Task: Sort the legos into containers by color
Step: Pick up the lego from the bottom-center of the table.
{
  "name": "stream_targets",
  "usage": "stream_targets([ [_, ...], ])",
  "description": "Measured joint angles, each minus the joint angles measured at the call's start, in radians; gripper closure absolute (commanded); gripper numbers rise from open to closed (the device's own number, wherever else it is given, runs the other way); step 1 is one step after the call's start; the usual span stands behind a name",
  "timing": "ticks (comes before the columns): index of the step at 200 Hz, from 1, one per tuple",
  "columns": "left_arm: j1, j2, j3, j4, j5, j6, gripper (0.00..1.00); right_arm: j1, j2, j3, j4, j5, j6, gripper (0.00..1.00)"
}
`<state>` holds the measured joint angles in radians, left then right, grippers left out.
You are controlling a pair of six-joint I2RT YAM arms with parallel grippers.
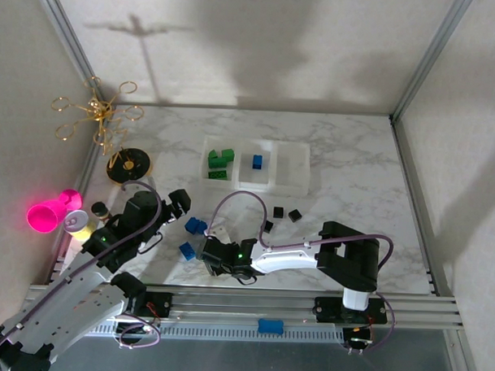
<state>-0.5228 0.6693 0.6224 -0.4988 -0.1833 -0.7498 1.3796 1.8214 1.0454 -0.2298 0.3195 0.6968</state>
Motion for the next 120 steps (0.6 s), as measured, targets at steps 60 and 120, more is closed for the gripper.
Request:
stream_targets([
  [60,0.0,0.002,0.0,0.0,0.003,0.0,0.0,-0.001,-0.017,-0.003,0.001,0.001,-0.004,0.61],
  [120,0.0,0.035,0.047,0.01,0.003,0.005,0.0,-0.118,-0.247,-0.028,0.002,-0.019,-0.051,0.59],
])
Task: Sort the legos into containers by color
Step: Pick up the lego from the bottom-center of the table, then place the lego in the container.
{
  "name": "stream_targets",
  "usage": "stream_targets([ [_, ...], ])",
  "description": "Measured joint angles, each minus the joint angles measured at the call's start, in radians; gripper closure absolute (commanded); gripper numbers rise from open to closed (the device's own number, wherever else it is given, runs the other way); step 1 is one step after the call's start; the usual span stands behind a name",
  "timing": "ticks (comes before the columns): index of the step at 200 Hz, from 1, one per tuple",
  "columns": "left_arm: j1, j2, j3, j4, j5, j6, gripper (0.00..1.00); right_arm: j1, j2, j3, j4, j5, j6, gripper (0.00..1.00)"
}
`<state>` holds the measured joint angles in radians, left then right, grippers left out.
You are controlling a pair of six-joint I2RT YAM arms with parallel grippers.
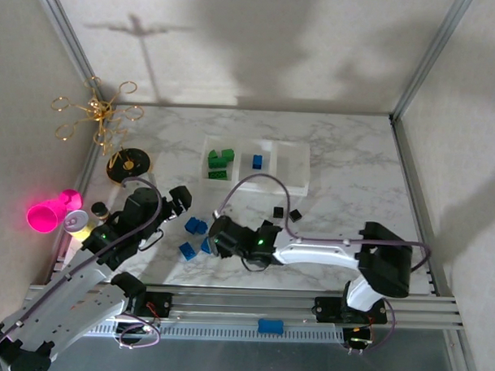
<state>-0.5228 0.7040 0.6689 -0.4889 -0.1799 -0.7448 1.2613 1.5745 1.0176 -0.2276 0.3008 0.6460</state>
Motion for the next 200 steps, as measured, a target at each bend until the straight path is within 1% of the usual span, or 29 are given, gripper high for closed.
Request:
stream_targets([
  [20,0.0,0.033,0.03,0.023,0.0,0.009,0.0,-0.11,-0.05,-0.003,0.0,-0.014,-0.048,0.58],
  [45,0.0,0.073,0.049,0.066,0.004,0.019,0.0,-0.247,-0.053,0.003,0.002,-0.012,-0.123,0.58],
  [67,0.0,0.11,0.069,0.087,0.009,0.023,0.0,-0.353,-0.003,0.054,0.007,-0.017,-0.187,0.57],
  [94,0.0,0.144,0.092,0.129,0.015,0.024,0.0,-0.447,0.096,0.141,0.052,-0.041,-0.245,0.56],
  [115,0.0,0.174,0.105,0.157,0.025,0.027,0.0,-0.492,0.197,0.232,0.072,-0.049,-0.279,0.56],
  [147,0.0,0.216,0.109,0.185,0.027,0.027,0.01,-0.529,0.319,0.333,0.089,-0.049,-0.323,0.54],
  [163,0.0,0.228,0.109,0.191,0.027,0.027,0.0,-0.546,0.369,0.383,0.088,-0.047,-0.338,0.51],
  [175,0.0,0.234,0.109,0.2,0.027,0.027,0.0,-0.555,0.398,0.412,0.089,-0.047,-0.348,0.47],
  [200,0.0,0.241,0.109,0.205,0.027,0.027,0.0,-0.563,0.428,0.445,0.086,-0.04,-0.373,0.41],
])
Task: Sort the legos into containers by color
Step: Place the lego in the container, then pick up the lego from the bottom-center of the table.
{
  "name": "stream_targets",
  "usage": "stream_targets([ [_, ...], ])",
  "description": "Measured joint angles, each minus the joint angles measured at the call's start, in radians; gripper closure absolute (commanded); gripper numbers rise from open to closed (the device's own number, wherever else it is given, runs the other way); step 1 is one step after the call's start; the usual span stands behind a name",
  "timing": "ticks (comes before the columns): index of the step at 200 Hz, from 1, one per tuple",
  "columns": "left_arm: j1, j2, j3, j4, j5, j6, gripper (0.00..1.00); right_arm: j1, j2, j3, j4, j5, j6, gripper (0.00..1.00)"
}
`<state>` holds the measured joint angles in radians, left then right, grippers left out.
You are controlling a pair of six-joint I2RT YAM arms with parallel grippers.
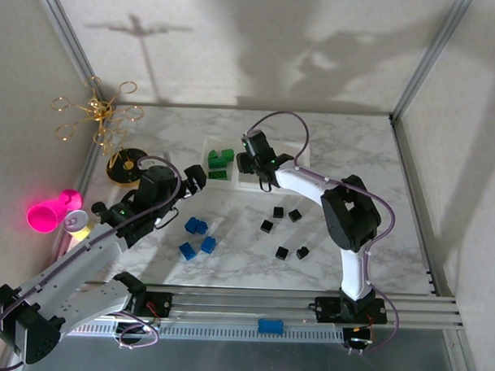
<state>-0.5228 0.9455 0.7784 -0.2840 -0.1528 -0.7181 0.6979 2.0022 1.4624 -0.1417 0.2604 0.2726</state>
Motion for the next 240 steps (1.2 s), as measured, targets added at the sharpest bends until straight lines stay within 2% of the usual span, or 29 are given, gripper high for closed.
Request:
stream_targets([
  [52,0.0,-0.001,0.0,0.003,0.0,0.004,0.0,0.0,-0.004,0.012,-0.004,0.003,-0.019,0.37],
  [99,0.0,-0.058,0.0,-0.009,0.003,0.004,0.0,0.042,-0.178,-0.107,-0.004,-0.003,-0.011,0.33],
  [153,0.0,-0.155,-0.002,-0.079,0.003,0.003,0.01,0.217,-0.339,-0.277,-0.007,-0.029,0.059,0.29],
  [240,0.0,-0.26,-0.042,-0.224,-0.028,-0.027,0.0,0.523,-0.347,-0.404,-0.018,-0.05,0.255,0.21],
])
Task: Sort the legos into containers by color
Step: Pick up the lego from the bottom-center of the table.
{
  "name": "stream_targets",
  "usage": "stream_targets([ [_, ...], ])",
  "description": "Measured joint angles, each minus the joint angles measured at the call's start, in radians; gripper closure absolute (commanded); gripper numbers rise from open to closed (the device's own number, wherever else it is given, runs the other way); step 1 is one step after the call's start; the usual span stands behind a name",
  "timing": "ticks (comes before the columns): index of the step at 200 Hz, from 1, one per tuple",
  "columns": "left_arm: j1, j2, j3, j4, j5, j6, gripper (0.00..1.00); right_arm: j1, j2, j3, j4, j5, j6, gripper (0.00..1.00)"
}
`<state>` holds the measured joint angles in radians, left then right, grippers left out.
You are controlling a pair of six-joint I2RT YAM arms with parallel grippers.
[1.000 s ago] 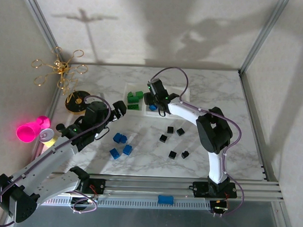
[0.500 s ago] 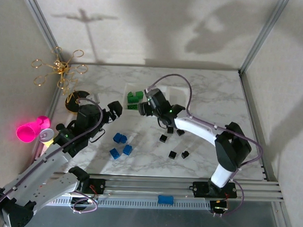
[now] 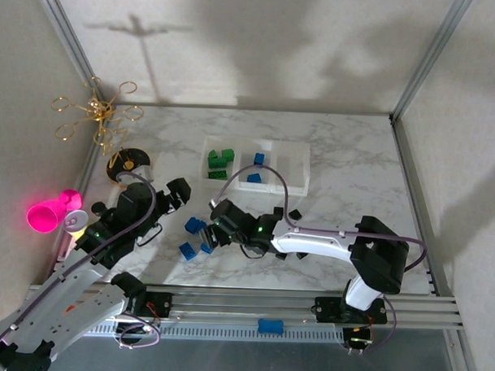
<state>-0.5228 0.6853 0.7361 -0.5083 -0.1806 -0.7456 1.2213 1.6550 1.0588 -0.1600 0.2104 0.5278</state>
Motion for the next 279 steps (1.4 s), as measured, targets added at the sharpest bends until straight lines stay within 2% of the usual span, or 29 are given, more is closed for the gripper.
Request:
stream_targets([
  [67,0.0,-0.042,-0.002,-0.06,-0.031,-0.016,0.0,0.056,0.153,0.0,0.046,-0.002,0.102,0.14],
  [121,0.0,-0.044,-0.018,-0.073,-0.045,-0.019,0.0,0.056,0.214,0.022,0.045,0.019,0.097,0.17],
  [148,0.0,-0.045,-0.018,-0.073,-0.045,-0.019,0.0,0.055,0.241,0.041,0.041,0.034,0.083,0.22],
  [205,0.0,-0.052,-0.018,-0.072,-0.05,-0.023,0.0,0.055,0.253,0.08,0.037,0.059,0.043,0.41],
  [279,0.0,-0.058,-0.018,-0.073,-0.053,-0.023,0.0,0.054,0.264,0.092,0.037,0.062,0.023,0.59],
])
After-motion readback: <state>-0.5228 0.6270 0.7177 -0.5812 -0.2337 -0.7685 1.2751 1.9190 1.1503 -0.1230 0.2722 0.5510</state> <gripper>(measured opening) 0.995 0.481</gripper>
